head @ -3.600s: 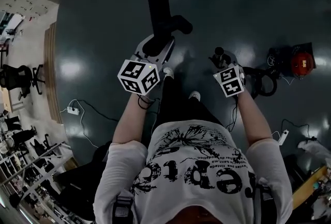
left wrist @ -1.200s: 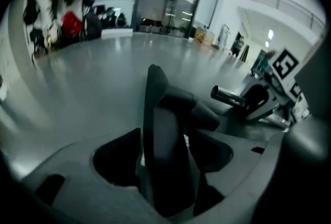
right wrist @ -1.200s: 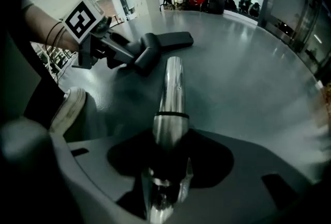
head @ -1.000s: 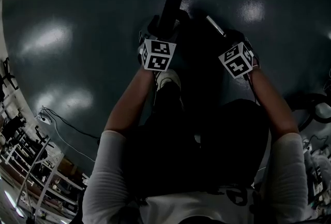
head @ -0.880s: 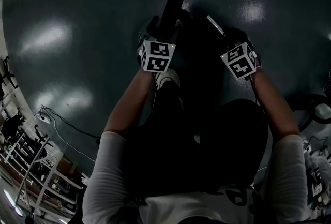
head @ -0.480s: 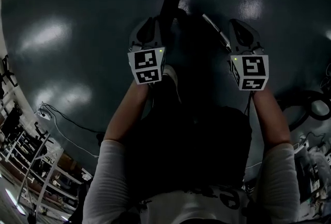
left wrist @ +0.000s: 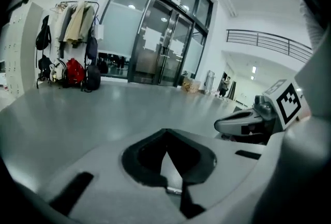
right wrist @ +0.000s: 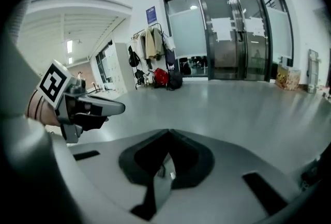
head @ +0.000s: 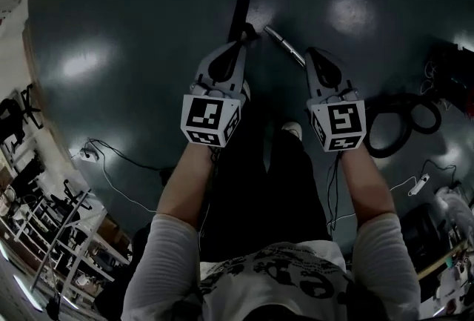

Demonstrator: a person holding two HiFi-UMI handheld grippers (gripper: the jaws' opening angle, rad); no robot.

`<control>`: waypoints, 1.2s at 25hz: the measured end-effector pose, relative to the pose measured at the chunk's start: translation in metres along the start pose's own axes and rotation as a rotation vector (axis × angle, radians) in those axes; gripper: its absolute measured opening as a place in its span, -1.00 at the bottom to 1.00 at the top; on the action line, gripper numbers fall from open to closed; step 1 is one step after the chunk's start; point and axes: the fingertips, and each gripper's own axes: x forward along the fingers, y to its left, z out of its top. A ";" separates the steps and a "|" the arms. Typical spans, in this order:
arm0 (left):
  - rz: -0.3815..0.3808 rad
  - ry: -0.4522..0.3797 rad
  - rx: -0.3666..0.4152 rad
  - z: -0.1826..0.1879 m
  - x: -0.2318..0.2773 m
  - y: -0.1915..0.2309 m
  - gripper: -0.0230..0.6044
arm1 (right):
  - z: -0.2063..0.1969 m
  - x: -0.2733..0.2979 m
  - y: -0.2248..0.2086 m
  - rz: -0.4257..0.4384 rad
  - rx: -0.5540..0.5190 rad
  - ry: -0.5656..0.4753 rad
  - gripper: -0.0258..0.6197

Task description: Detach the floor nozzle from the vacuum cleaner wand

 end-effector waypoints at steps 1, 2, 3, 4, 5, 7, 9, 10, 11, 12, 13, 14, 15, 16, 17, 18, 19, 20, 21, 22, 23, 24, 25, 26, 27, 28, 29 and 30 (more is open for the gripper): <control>0.007 -0.015 -0.009 0.033 -0.022 -0.013 -0.91 | 0.030 -0.029 0.001 -0.010 -0.007 -0.013 -0.92; 0.019 -0.026 -0.017 0.062 -0.045 -0.027 -0.91 | 0.057 -0.058 0.003 -0.019 -0.009 -0.022 -0.91; 0.030 -0.034 -0.018 0.090 -0.069 -0.041 -0.91 | 0.083 -0.089 0.005 -0.026 -0.005 -0.030 -0.91; 0.040 -0.041 -0.011 0.116 -0.092 -0.054 -0.91 | 0.108 -0.118 0.008 -0.033 0.001 -0.042 -0.92; 0.050 -0.048 0.001 0.141 -0.115 -0.068 -0.92 | 0.134 -0.147 0.012 -0.040 0.005 -0.058 -0.91; 0.068 -0.071 0.018 0.190 -0.160 -0.095 -0.91 | 0.184 -0.205 0.020 -0.051 -0.009 -0.108 -0.92; 0.079 -0.116 0.026 0.238 -0.195 -0.127 -0.91 | 0.233 -0.262 0.019 -0.065 -0.064 -0.186 -0.92; 0.082 -0.143 0.031 0.261 -0.209 -0.145 -0.91 | 0.255 -0.291 0.017 -0.076 -0.099 -0.229 -0.92; 0.083 -0.169 0.035 0.282 -0.224 -0.163 -0.91 | 0.275 -0.319 0.015 -0.087 -0.129 -0.269 -0.91; 0.081 -0.195 0.038 0.301 -0.241 -0.180 -0.91 | 0.292 -0.347 0.017 -0.096 -0.149 -0.306 -0.92; 0.077 -0.223 0.043 0.318 -0.259 -0.197 -0.91 | 0.307 -0.373 0.020 -0.101 -0.161 -0.342 -0.92; 0.075 -0.250 0.051 0.331 -0.277 -0.213 -0.91 | 0.317 -0.397 0.024 -0.103 -0.167 -0.376 -0.92; 0.077 -0.276 0.062 0.341 -0.296 -0.230 -0.91 | 0.323 -0.421 0.029 -0.104 -0.169 -0.405 -0.91; 0.083 -0.297 0.077 0.347 -0.315 -0.246 -0.92 | 0.324 -0.443 0.033 -0.104 -0.167 -0.429 -0.92; 0.093 -0.316 0.095 0.351 -0.331 -0.261 -0.91 | 0.323 -0.463 0.037 -0.102 -0.163 -0.449 -0.92; 0.104 -0.332 0.110 0.353 -0.346 -0.273 -0.91 | 0.321 -0.481 0.041 -0.098 -0.158 -0.468 -0.92; 0.114 -0.346 0.118 0.355 -0.360 -0.283 -0.91 | 0.319 -0.496 0.046 -0.090 -0.152 -0.486 -0.92; 0.120 -0.359 0.118 0.354 -0.373 -0.290 -0.91 | 0.317 -0.508 0.053 -0.078 -0.147 -0.501 -0.92; 0.123 -0.372 0.113 0.352 -0.385 -0.297 -0.91 | 0.312 -0.519 0.061 -0.064 -0.145 -0.509 -0.92; 0.129 -0.384 0.109 0.349 -0.397 -0.304 -0.91 | 0.307 -0.529 0.068 -0.051 -0.145 -0.512 -0.91; 0.138 -0.394 0.108 0.346 -0.408 -0.311 -0.91 | 0.301 -0.538 0.073 -0.039 -0.148 -0.512 -0.92; 0.146 -0.404 0.110 0.344 -0.418 -0.319 -0.91 | 0.296 -0.546 0.078 -0.030 -0.152 -0.512 -0.91; 0.152 -0.415 0.111 0.342 -0.428 -0.326 -0.91 | 0.292 -0.553 0.082 -0.022 -0.154 -0.514 -0.91; 0.155 -0.427 0.113 0.339 -0.437 -0.332 -0.91 | 0.288 -0.560 0.085 -0.016 -0.152 -0.518 -0.92; 0.155 -0.438 0.116 0.335 -0.445 -0.338 -0.91 | 0.284 -0.566 0.089 -0.012 -0.146 -0.525 -0.91; 0.153 -0.444 0.123 0.329 -0.452 -0.344 -0.91 | 0.279 -0.573 0.092 -0.010 -0.136 -0.532 -0.92; 0.150 -0.446 0.131 0.322 -0.459 -0.350 -0.91 | 0.274 -0.579 0.096 -0.010 -0.126 -0.538 -0.92; 0.143 -0.446 0.138 0.315 -0.465 -0.355 -0.92 | 0.270 -0.584 0.099 -0.012 -0.118 -0.542 -0.92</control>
